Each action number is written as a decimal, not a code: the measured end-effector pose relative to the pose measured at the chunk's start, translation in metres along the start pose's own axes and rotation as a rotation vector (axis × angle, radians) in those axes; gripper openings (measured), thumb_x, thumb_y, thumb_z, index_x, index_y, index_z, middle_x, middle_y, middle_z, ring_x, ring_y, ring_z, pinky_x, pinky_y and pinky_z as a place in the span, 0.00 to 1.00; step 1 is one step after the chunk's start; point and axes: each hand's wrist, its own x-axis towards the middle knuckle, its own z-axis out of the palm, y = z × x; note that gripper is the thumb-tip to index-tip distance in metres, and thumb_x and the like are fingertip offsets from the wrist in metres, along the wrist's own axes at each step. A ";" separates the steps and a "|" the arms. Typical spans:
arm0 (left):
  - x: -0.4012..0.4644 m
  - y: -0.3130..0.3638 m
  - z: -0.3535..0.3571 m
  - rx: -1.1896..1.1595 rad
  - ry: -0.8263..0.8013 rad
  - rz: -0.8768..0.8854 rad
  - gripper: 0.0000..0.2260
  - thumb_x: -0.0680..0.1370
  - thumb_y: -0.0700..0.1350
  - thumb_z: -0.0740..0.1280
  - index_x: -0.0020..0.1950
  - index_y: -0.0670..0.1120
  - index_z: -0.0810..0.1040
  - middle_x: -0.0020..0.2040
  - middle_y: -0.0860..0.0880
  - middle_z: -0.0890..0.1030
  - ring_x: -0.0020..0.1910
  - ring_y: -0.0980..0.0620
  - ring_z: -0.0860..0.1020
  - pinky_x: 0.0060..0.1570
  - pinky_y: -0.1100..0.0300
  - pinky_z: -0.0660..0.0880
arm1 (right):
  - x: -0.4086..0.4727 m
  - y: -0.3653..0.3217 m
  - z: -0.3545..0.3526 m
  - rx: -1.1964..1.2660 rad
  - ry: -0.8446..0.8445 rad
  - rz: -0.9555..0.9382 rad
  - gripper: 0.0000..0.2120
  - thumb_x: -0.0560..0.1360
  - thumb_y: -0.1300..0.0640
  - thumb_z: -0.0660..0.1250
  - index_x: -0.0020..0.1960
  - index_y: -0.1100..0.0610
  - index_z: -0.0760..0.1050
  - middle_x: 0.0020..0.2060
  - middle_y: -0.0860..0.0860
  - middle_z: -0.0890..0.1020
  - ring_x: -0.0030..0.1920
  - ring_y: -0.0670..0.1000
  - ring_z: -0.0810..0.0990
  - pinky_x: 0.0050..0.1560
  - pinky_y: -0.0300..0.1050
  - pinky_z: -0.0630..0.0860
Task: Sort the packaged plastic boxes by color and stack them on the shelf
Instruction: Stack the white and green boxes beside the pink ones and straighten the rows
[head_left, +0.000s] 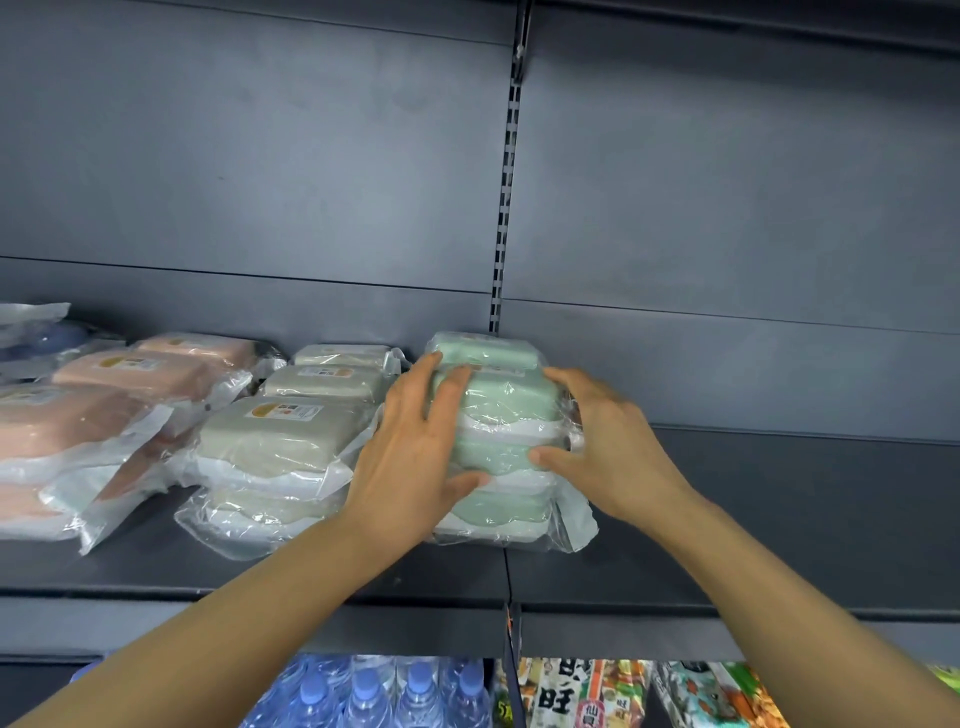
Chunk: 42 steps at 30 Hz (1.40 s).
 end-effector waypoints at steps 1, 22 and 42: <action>0.000 0.000 -0.001 -0.021 -0.010 -0.019 0.42 0.66 0.52 0.77 0.75 0.53 0.58 0.75 0.49 0.53 0.72 0.46 0.60 0.58 0.51 0.74 | -0.001 0.001 0.001 0.001 0.008 -0.003 0.36 0.69 0.54 0.74 0.72 0.46 0.61 0.63 0.48 0.72 0.59 0.49 0.74 0.59 0.45 0.73; 0.113 -0.029 -0.028 -0.216 -0.548 -0.180 0.17 0.83 0.46 0.55 0.73 0.51 0.66 0.73 0.51 0.67 0.71 0.52 0.66 0.64 0.66 0.59 | -0.007 -0.009 0.002 -0.277 -0.011 -0.122 0.40 0.71 0.41 0.68 0.75 0.48 0.51 0.74 0.44 0.48 0.73 0.47 0.52 0.71 0.47 0.61; 0.113 -0.043 -0.020 -0.264 -0.578 -0.230 0.16 0.83 0.47 0.54 0.70 0.51 0.69 0.68 0.49 0.72 0.64 0.51 0.70 0.60 0.64 0.63 | 0.003 -0.018 0.005 -0.314 -0.112 -0.101 0.37 0.75 0.45 0.66 0.76 0.49 0.49 0.74 0.45 0.53 0.70 0.50 0.63 0.62 0.47 0.69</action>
